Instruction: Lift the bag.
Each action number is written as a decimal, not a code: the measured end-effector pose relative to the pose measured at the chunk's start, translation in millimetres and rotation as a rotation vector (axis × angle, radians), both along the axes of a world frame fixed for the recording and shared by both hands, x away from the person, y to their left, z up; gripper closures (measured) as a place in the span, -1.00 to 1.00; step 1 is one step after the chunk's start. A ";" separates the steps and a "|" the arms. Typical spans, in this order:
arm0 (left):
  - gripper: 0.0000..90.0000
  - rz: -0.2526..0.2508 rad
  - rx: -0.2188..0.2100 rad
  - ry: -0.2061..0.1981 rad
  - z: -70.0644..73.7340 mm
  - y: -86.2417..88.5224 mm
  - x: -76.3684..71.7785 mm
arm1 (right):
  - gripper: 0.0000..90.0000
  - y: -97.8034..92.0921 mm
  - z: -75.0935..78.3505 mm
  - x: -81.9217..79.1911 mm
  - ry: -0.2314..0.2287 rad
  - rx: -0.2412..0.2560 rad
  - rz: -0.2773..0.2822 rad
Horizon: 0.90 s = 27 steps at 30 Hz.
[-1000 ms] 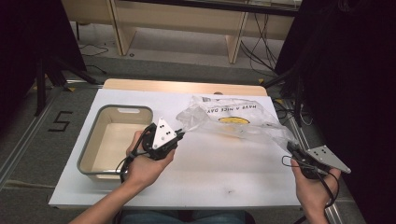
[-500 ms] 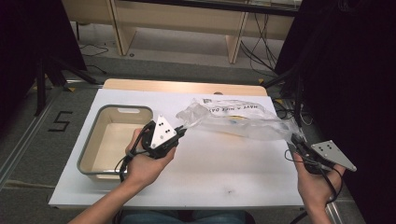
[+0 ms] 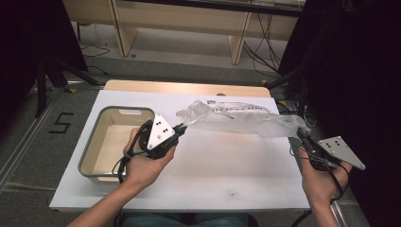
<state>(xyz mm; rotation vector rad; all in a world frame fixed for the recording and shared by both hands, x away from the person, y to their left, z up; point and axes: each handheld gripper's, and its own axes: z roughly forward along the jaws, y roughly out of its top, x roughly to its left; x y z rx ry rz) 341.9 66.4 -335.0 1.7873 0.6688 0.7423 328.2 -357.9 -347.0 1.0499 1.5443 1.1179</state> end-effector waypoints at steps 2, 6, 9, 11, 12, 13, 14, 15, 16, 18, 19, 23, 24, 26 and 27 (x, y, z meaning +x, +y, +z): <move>0.97 0.002 -0.005 -0.002 0.2 0.0 0.2 | 1.00 1.1 1.8 0.7 -0.005 0.002 0.001; 0.97 0.006 -0.008 -0.002 0.5 1.5 1.0 | 1.00 2.8 3.8 2.0 -0.012 0.001 0.004; 0.97 0.009 -0.008 -0.001 0.3 2.2 2.0 | 1.00 3.7 3.9 3.0 -0.013 0.003 0.005; 0.97 0.009 -0.012 0.000 0.0 2.4 2.4 | 1.00 3.9 3.9 3.4 -0.012 0.004 0.007; 0.97 0.009 -0.014 -0.001 0.0 2.5 2.5 | 1.00 4.0 4.0 3.6 -0.013 0.005 0.008; 0.97 0.009 -0.014 -0.003 0.2 2.7 2.4 | 1.00 4.1 4.0 3.6 -0.014 0.004 0.008; 0.97 0.010 -0.017 -0.005 0.4 2.7 2.3 | 1.00 4.3 4.2 3.7 -0.014 0.006 0.009; 0.97 0.009 -0.018 -0.005 0.8 2.7 2.2 | 1.00 4.5 4.3 3.7 -0.015 0.006 0.010; 0.97 0.010 -0.022 -0.008 1.1 2.7 2.0 | 1.00 4.9 4.4 3.5 -0.015 0.008 0.010; 0.97 0.009 -0.024 -0.013 2.0 2.7 1.5 | 1.00 5.3 4.9 3.5 -0.018 0.008 0.014; 0.97 0.008 -0.024 -0.019 2.6 2.8 1.1 | 1.00 5.5 5.2 3.3 -0.019 0.008 0.015; 0.97 -0.003 -0.034 -0.031 6.3 2.1 -2.8 | 1.00 5.8 6.4 2.7 -0.023 0.010 0.014; 0.97 -0.007 -0.034 -0.036 7.8 2.0 -4.1 | 1.00 5.7 6.8 2.6 -0.024 0.011 0.014; 0.97 -0.018 -0.044 -0.042 10.9 1.1 -7.1 | 1.00 5.5 7.2 2.5 -0.027 0.011 0.014; 0.97 -0.023 -0.047 -0.045 12.6 0.7 -8.6 | 1.00 5.4 7.3 2.5 -0.027 0.010 0.014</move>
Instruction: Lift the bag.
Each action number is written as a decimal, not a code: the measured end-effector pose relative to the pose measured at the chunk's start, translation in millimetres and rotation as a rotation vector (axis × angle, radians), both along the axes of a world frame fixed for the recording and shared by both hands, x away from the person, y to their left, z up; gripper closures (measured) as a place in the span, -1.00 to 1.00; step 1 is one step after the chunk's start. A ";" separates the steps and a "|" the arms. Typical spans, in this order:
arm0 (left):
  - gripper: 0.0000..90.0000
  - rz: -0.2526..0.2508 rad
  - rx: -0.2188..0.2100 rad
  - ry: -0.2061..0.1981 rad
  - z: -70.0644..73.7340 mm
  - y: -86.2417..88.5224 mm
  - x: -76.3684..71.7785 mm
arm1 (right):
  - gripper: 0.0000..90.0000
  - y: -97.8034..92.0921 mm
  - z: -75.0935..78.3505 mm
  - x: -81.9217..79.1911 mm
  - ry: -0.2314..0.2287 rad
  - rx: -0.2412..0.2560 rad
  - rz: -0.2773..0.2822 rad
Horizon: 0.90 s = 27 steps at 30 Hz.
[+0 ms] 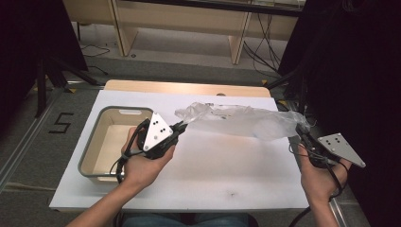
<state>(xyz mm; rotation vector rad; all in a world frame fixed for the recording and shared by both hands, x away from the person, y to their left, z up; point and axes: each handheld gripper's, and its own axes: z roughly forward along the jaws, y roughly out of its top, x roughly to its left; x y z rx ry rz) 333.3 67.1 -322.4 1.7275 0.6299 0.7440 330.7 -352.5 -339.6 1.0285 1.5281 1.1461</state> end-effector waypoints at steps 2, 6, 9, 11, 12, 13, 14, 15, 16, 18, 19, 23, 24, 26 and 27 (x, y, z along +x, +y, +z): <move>0.98 -0.009 -0.007 -0.008 3.0 -1.6 -3.0 | 1.00 -0.2 0.1 -0.1 -0.001 0.000 -0.001; 0.97 -0.026 -0.012 -0.034 8.8 -5.1 -7.5 | 1.00 -0.4 -0.1 0.2 0.000 0.003 -0.002; 0.97 -0.039 -0.023 -0.052 12.9 -7.8 -11.1 | 1.00 -0.7 -0.8 0.4 0.004 0.006 -0.004; 0.97 -0.046 -0.023 -0.063 15.5 -8.9 -13.0 | 1.00 -1.0 -1.2 0.6 0.004 0.004 -0.003; 0.97 -0.048 -0.027 -0.066 16.6 -9.7 -14.0 | 1.00 -1.0 -1.3 0.6 0.003 0.004 -0.004; 0.97 -0.052 -0.027 -0.070 17.7 -10.3 -14.8 | 1.00 -0.9 -1.4 0.6 0.004 0.005 -0.003; 0.97 -0.055 -0.031 -0.075 18.7 -11.2 -15.6 | 1.00 -0.7 -1.3 0.5 0.005 0.005 -0.004; 0.98 -0.058 -0.029 -0.077 19.8 -11.5 -16.4 | 1.00 -0.6 -1.3 0.4 0.005 0.005 -0.003; 0.98 -0.063 -0.030 -0.081 21.0 -12.0 -17.3 | 1.00 -0.6 -1.2 0.4 0.005 0.005 -0.003; 0.98 -0.068 -0.031 -0.088 23.6 -13.3 -19.1 | 1.00 -0.4 -1.1 0.3 0.005 0.005 -0.003; 0.97 -0.073 -0.032 -0.091 24.9 -13.8 -20.0 | 1.00 -0.5 -1.1 0.3 0.004 0.004 -0.002; 0.97 -0.079 -0.040 -0.105 29.6 -16.2 -21.9 | 1.00 -0.4 -0.9 0.3 0.004 0.002 -0.002; 0.98 -0.081 -0.040 -0.108 30.7 -16.6 -21.8 | 1.00 -0.3 -0.9 0.3 0.005 0.003 -0.002; 0.97 -0.081 -0.040 -0.114 33.0 -16.9 -21.6 | 1.00 -0.4 -0.6 0.5 0.001 0.003 -0.002; 0.97 -0.081 -0.041 -0.117 34.3 -17.2 -21.5 | 1.00 -0.6 -0.4 0.6 0.002 0.002 -0.003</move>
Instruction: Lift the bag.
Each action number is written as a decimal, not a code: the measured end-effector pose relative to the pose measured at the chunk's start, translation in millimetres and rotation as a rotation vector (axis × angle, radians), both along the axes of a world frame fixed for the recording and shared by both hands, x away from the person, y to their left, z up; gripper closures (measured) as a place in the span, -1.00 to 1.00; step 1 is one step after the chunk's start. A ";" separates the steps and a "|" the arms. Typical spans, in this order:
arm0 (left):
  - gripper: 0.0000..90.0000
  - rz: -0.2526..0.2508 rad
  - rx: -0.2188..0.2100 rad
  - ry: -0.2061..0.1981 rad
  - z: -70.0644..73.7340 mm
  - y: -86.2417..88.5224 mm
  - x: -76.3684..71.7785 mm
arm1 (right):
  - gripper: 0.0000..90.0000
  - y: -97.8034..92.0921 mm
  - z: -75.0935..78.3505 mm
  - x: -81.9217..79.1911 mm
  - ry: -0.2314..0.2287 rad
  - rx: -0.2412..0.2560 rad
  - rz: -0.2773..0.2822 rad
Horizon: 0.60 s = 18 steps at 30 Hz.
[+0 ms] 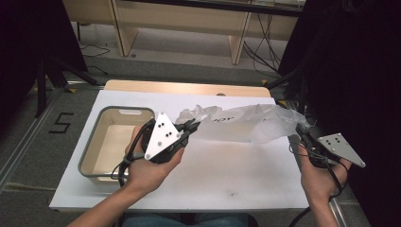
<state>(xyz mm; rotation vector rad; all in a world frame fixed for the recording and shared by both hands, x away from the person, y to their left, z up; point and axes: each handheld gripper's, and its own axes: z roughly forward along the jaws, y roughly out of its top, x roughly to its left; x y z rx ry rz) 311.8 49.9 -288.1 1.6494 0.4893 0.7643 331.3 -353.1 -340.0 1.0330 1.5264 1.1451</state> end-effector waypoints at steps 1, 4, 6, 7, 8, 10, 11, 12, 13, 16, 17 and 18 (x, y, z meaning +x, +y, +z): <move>0.97 0.001 0.000 -0.005 1.5 0.0 0.1 | 1.00 -0.1 0.2 0.1 -0.001 0.001 0.000; 0.98 0.001 -0.002 -0.016 6.0 -0.7 1.1 | 1.00 -0.4 0.8 1.0 -0.003 0.002 -0.001; 0.97 0.006 0.002 -0.021 8.8 -0.4 3.2 | 1.00 -0.2 1.2 1.7 -0.004 0.002 -0.002; 0.97 0.009 0.001 -0.024 9.8 -0.1 5.2 | 1.00 -0.1 1.3 1.9 -0.002 0.002 -0.001; 0.97 0.014 -0.001 -0.022 10.8 0.4 7.4 | 1.00 0.1 1.4 2.2 -0.004 0.002 -0.001; 0.98 0.027 0.001 -0.023 12.2 1.8 12.2 | 1.00 0.7 1.5 3.2 -0.004 0.002 -0.001; 0.97 0.034 0.001 -0.023 12.7 2.2 14.8 | 1.00 0.8 1.5 3.5 -0.002 0.001 0.000; 0.97 0.042 0.002 -0.023 12.9 2.9 18.0 | 1.00 1.0 1.5 4.1 -0.002 0.002 -0.001; 0.97 0.049 0.006 -0.020 13.1 4.0 21.4 | 1.00 1.0 1.5 4.9 -0.003 0.001 -0.001; 0.97 0.072 0.010 -0.018 12.8 7.0 32.1 | 1.00 1.5 1.0 7.7 -0.002 0.002 -0.003; 0.97 0.081 0.011 -0.018 12.8 8.1 35.7 | 1.00 1.7 0.6 8.8 -0.002 0.003 -0.004; 0.97 0.086 0.010 -0.015 12.9 9.2 39.1 | 1.00 2.0 0.3 9.8 0.001 0.003 -0.004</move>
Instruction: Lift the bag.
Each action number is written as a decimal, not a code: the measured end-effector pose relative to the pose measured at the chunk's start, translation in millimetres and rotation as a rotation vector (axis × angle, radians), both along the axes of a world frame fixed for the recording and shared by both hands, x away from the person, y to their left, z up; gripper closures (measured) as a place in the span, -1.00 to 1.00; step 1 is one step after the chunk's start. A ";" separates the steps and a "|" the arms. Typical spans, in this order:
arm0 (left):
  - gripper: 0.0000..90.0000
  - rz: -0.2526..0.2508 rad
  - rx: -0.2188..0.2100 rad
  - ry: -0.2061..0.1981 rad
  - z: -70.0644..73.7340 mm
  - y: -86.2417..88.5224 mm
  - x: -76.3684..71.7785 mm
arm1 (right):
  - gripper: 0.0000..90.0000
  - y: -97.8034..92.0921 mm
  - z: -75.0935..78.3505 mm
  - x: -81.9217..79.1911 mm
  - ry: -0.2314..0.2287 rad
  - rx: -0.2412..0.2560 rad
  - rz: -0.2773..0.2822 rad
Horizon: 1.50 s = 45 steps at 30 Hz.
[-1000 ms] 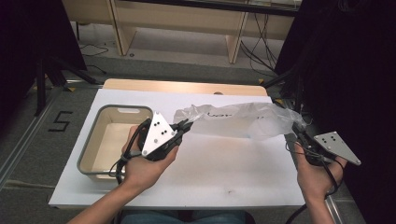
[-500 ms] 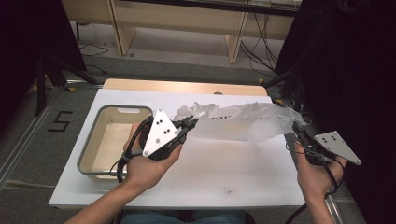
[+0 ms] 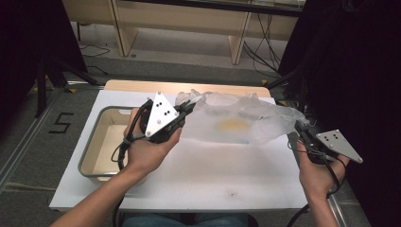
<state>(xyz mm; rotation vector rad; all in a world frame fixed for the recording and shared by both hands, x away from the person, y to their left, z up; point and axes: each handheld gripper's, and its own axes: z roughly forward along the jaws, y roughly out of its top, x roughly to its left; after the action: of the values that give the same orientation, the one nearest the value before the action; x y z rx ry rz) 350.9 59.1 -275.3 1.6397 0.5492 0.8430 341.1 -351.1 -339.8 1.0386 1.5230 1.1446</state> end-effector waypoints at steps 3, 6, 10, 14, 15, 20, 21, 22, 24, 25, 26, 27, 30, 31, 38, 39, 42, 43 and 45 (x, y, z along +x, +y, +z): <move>0.97 0.020 0.002 0.004 0.3 2.4 9.8 | 1.00 1.3 -0.8 3.4 0.002 0.001 0.001; 0.97 0.035 0.004 0.006 0.3 3.1 18.2 | 1.00 2.9 -0.3 6.9 0.001 0.003 0.001; 0.97 0.047 0.004 0.012 0.9 3.8 26.4 | 1.00 6.6 1.2 12.0 -0.005 0.008 0.006; 0.97 0.060 -0.002 0.010 3.9 6.0 32.3 | 1.00 10.3 4.4 16.4 -0.013 0.012 0.010; 0.97 0.065 -0.002 0.008 4.9 6.5 33.4 | 1.00 10.9 5.4 17.3 -0.015 0.013 0.011; 0.97 0.084 -0.005 0.004 8.8 9.4 42.3 | 1.00 14.6 9.2 23.1 -0.025 0.018 0.014; 0.97 0.087 -0.005 0.007 9.2 9.9 44.5 | 1.00 15.3 9.9 24.6 -0.029 0.017 0.017; 0.97 0.092 -0.006 0.007 9.6 10.3 46.9 | 1.00 16.2 10.6 26.2 -0.030 0.021 0.016; 0.97 0.100 -0.005 0.012 10.1 11.2 51.5 | 1.00 17.7 12.2 29.6 -0.032 0.023 0.016; 0.97 0.104 -0.005 0.015 10.1 11.3 53.9 | 1.00 18.6 13.1 31.6 -0.033 0.025 0.016; 0.97 0.108 -0.004 0.019 9.9 11.6 56.1 | 1.00 19.2 14.0 33.6 -0.035 0.023 0.016; 0.97 0.111 -0.006 0.022 9.5 11.7 58.6 | 1.00 20.2 14.9 35.6 -0.033 0.025 0.016; 0.97 0.124 -0.003 0.029 7.1 12.7 66.5 | 1.00 22.1 16.9 42.1 -0.037 0.022 0.016; 0.97 0.129 0.002 0.035 6.0 13.4 69.2 | 1.00 22.6 17.2 44.3 -0.038 0.022 0.014; 0.97 0.156 0.014 0.056 -3.3 14.3 84.4 | 1.00 27.6 13.0 60.3 -0.023 0.029 0.003; 0.97 0.158 0.015 0.057 -4.7 13.9 86.0 | 1.00 28.7 11.9 62.6 -0.019 0.030 0.002; 0.97 0.165 0.018 0.066 -8.0 13.4 90.9 | 1.00 31.1 9.0 69.1 -0.009 0.033 0.000; 0.97 0.169 0.014 0.069 -9.1 13.1 92.6 | 1.00 31.9 8.1 71.0 -0.007 0.036 0.000; 0.97 0.174 0.011 0.075 -11.2 12.7 95.9 | 1.00 33.2 6.5 74.4 -0.003 0.034 0.000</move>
<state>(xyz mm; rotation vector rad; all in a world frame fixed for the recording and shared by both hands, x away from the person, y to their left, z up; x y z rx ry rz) 446.9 71.8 -286.4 1.6561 0.7497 0.9153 415.6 -317.9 -333.2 1.0591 1.5062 1.1747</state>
